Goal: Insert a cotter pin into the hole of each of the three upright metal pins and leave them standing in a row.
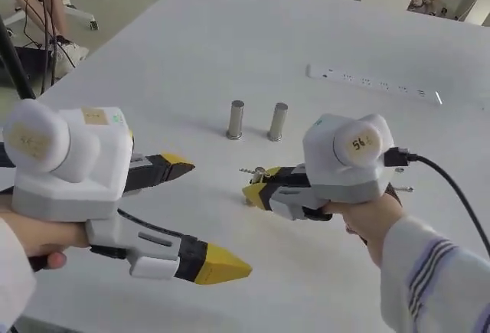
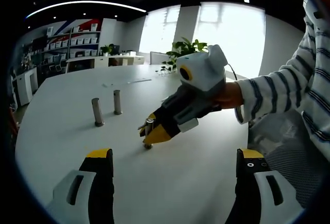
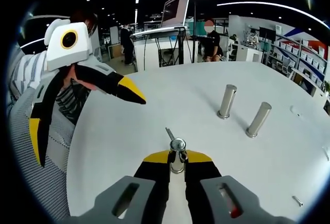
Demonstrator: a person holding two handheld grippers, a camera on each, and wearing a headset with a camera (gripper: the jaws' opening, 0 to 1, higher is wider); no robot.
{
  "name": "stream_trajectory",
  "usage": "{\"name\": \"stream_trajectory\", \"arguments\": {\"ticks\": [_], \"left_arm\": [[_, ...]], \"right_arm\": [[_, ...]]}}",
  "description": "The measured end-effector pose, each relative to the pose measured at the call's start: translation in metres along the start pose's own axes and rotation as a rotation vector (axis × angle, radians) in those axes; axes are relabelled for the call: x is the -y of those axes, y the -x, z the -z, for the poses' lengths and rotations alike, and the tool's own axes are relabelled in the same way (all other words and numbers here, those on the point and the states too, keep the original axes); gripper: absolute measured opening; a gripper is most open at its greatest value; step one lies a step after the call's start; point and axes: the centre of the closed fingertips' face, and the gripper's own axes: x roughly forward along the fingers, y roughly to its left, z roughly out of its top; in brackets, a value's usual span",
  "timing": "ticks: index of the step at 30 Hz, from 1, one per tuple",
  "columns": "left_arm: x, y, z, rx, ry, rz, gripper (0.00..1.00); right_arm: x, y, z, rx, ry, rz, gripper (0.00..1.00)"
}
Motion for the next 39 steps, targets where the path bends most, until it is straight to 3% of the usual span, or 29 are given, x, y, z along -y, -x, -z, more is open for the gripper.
{"name": "stream_trajectory", "arguments": {"ticks": [7, 11, 14, 18, 22, 28, 31, 32, 34, 37, 39], "left_arm": [[0.001, -0.001, -0.001, 0.004, 0.003, 0.000, 0.99], [0.001, -0.001, -0.001, 0.005, 0.006, 0.000, 0.99], [0.000, -0.001, -0.002, 0.005, 0.007, -0.004, 0.99], [-0.002, 0.002, -0.006, 0.011, 0.001, -0.014, 0.99], [-0.003, 0.005, -0.011, 0.026, 0.003, -0.020, 0.99], [-0.004, 0.010, -0.019, 0.049, -0.004, -0.040, 0.99], [0.003, 0.013, -0.025, 0.074, 0.002, -0.023, 0.97], [0.006, 0.014, -0.027, 0.076, -0.003, -0.017, 0.97], [0.010, 0.014, -0.026, 0.060, -0.023, -0.013, 0.97], [0.014, 0.014, -0.024, 0.044, -0.048, -0.010, 0.97], [0.015, 0.015, -0.023, 0.044, -0.050, -0.008, 0.97]], "right_arm": [[0.000, -0.001, 0.000, -0.003, 0.014, 0.007, 0.05], [-0.002, 0.002, -0.008, 0.029, -0.008, 0.001, 0.23], [-0.009, 0.003, -0.007, 0.028, -0.013, -0.034, 0.27], [-0.014, 0.013, -0.002, 0.013, 0.022, -0.029, 0.36], [-0.014, 0.029, -0.008, 0.047, 0.001, 0.000, 0.52], [-0.016, 0.064, -0.007, 0.047, -0.014, 0.037, 0.66], [-0.015, 0.081, 0.000, 0.028, -0.029, 0.073, 0.72], [-0.011, 0.089, 0.003, 0.022, -0.036, 0.110, 0.75], [-0.012, 0.097, 0.005, 0.021, -0.047, 0.115, 0.80], [-0.020, 0.112, -0.002, 0.107, -0.136, 0.104, 0.84], [-0.020, 0.120, -0.003, 0.139, -0.166, 0.119, 0.86]]}}
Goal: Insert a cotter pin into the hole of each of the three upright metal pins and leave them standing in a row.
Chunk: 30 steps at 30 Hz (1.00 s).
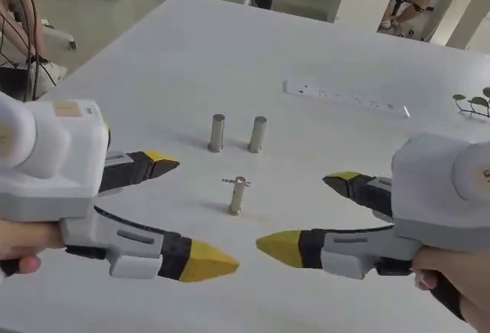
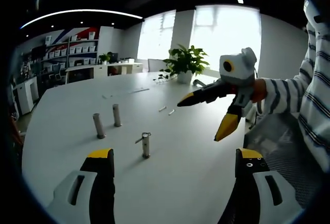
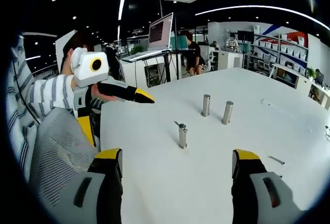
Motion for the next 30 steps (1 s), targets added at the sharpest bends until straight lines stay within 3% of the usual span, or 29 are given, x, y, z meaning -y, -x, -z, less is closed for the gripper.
{"name": "stream_trajectory", "arguments": {"ticks": [3, 5, 7, 15, 18, 24, 30], "left_arm": [[0.001, 0.000, 0.001, 0.003, 0.010, 0.002, 0.96], [0.001, 0.001, 0.001, 0.007, 0.020, 0.003, 0.96], [0.001, 0.002, -0.003, 0.030, 0.043, 0.008, 0.95], [-0.009, 0.007, -0.007, 0.042, 0.058, -0.015, 0.95], [-0.016, 0.008, -0.005, 0.030, 0.069, -0.033, 0.95], [-0.026, 0.006, -0.002, 0.013, 0.090, -0.044, 0.92], [-0.037, 0.001, -0.002, -0.024, 0.096, -0.047, 0.89]], "right_arm": [[0.000, 0.010, 0.001, 0.017, -0.037, 0.013, 0.86], [-0.005, 0.015, -0.001, 0.055, -0.114, -0.005, 0.86], [-0.003, 0.019, -0.004, 0.088, -0.138, 0.006, 0.88], [0.002, 0.037, 0.009, 0.076, -0.169, 0.077, 0.95], [0.006, 0.042, 0.011, 0.099, -0.200, 0.104, 0.95], [0.011, 0.049, 0.020, 0.097, -0.223, 0.153, 0.98], [0.015, 0.052, 0.020, 0.156, -0.288, 0.177, 0.98]]}}
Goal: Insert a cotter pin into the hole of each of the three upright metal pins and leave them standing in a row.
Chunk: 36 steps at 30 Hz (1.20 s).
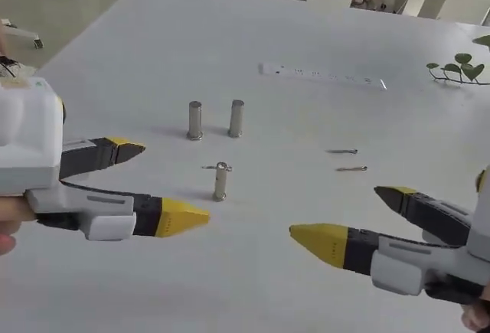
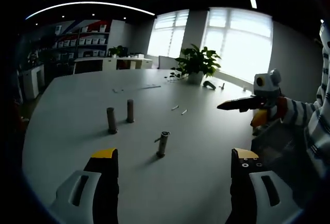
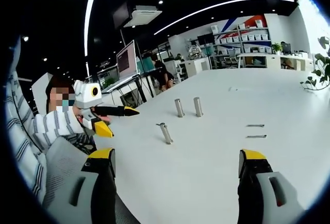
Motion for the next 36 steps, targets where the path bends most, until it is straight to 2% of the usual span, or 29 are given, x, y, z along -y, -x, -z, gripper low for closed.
{"name": "stream_trajectory", "arguments": {"ticks": [3, 12, 16, 18, 22, 25, 27, 30, 33, 36], "left_arm": [[-0.004, -0.003, 0.000, -0.037, 0.020, 0.007, 0.89], [-0.027, -0.014, -0.017, -0.029, 0.049, -0.021, 0.86], [-0.041, -0.019, -0.027, -0.017, 0.031, -0.051, 0.85], [-0.053, -0.022, -0.033, -0.007, 0.031, -0.083, 0.84], [-0.072, -0.028, -0.034, -0.040, 0.018, -0.116, 0.82], [-0.082, -0.034, -0.039, -0.030, 0.027, -0.127, 0.80], [-0.089, -0.039, -0.042, -0.016, 0.028, -0.136, 0.73], [-0.099, -0.047, -0.042, -0.022, 0.027, -0.150, 0.66], [-0.110, -0.057, -0.033, -0.076, 0.023, -0.165, 0.65], [-0.117, -0.066, -0.027, -0.098, 0.023, -0.173, 0.64]], "right_arm": [[0.001, 0.000, 0.001, 0.006, -0.036, 0.000, 0.98], [0.007, 0.002, 0.001, 0.015, -0.050, 0.024, 0.98], [0.010, 0.003, 0.003, 0.009, -0.061, 0.036, 0.98], [0.011, 0.003, 0.004, 0.004, -0.060, 0.039, 0.98], [0.013, 0.002, 0.007, -0.009, -0.072, 0.043, 0.97], [0.014, 0.001, 0.008, -0.009, -0.095, 0.037, 0.96], [0.015, 0.001, 0.010, -0.016, -0.096, 0.041, 0.96], [0.016, 0.000, 0.012, -0.021, -0.108, 0.043, 0.96], [0.013, -0.001, 0.009, 0.002, -0.142, 0.026, 0.95], [0.012, -0.001, 0.008, 0.006, -0.148, 0.024, 0.95]]}}
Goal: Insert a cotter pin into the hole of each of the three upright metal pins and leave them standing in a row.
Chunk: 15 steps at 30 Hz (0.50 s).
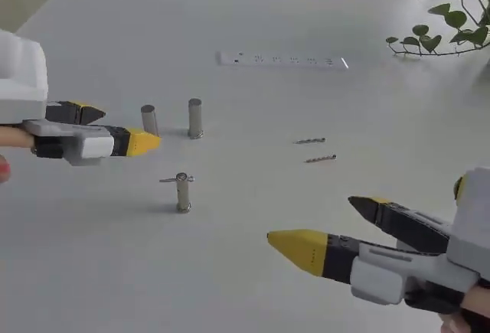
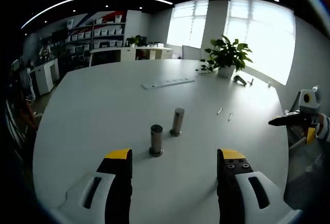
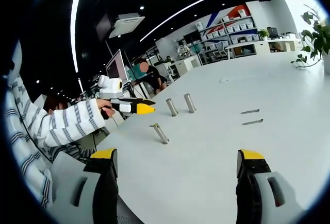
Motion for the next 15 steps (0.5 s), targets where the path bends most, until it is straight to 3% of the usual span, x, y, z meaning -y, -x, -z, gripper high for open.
{"name": "stream_trajectory", "arguments": {"ticks": [5, 15], "left_arm": [[-0.006, -0.018, 0.006, -0.040, -0.022, -0.010, 0.61], [-0.013, -0.037, 0.000, -0.044, -0.042, -0.053, 0.48]], "right_arm": [[0.000, 0.000, 0.004, -0.020, 0.000, 0.000, 0.94], [0.001, -0.002, 0.009, -0.041, 0.000, -0.006, 0.93]]}}
